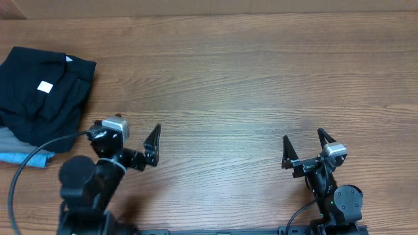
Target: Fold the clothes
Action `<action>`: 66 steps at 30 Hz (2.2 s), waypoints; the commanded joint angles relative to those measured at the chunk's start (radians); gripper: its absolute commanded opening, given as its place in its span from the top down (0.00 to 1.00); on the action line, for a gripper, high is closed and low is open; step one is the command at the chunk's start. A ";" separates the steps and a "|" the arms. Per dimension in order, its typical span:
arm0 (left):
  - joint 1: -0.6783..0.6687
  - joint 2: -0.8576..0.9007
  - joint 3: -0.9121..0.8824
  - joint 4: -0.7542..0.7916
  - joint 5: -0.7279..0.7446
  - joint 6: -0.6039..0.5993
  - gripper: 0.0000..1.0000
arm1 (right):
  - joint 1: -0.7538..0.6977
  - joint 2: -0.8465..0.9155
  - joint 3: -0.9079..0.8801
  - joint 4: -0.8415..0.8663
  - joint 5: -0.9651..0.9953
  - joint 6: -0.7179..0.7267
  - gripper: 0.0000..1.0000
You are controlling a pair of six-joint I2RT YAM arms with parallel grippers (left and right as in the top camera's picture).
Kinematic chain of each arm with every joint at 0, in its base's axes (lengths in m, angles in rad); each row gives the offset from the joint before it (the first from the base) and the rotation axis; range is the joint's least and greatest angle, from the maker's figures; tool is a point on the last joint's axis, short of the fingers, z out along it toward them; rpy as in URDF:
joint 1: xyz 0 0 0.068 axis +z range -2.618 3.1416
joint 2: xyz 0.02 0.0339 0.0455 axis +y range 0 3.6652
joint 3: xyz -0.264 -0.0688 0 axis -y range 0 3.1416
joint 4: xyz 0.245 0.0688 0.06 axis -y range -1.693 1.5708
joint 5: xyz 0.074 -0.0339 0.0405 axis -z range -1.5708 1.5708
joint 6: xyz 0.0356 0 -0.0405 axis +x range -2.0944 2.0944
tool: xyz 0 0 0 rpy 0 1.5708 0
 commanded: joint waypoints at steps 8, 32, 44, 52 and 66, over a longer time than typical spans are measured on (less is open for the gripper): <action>0.011 -0.094 -0.397 0.407 -0.062 -0.013 0.00 | -0.008 -0.009 -0.010 0.005 0.010 0.001 0.00; 0.030 -0.436 -0.611 0.295 -0.159 0.009 0.00 | -0.008 -0.009 -0.010 0.005 0.010 0.001 0.00; 0.029 -0.502 -0.611 0.285 -0.259 0.032 0.00 | -0.008 -0.009 -0.010 0.005 0.010 0.001 0.00; 0.029 -0.501 -0.610 0.282 -0.294 0.032 0.00 | -0.008 -0.009 -0.010 0.005 0.010 0.001 0.00; 0.029 -0.501 -0.611 0.282 -0.294 0.032 0.00 | -0.008 -0.009 -0.010 0.005 0.010 0.001 0.00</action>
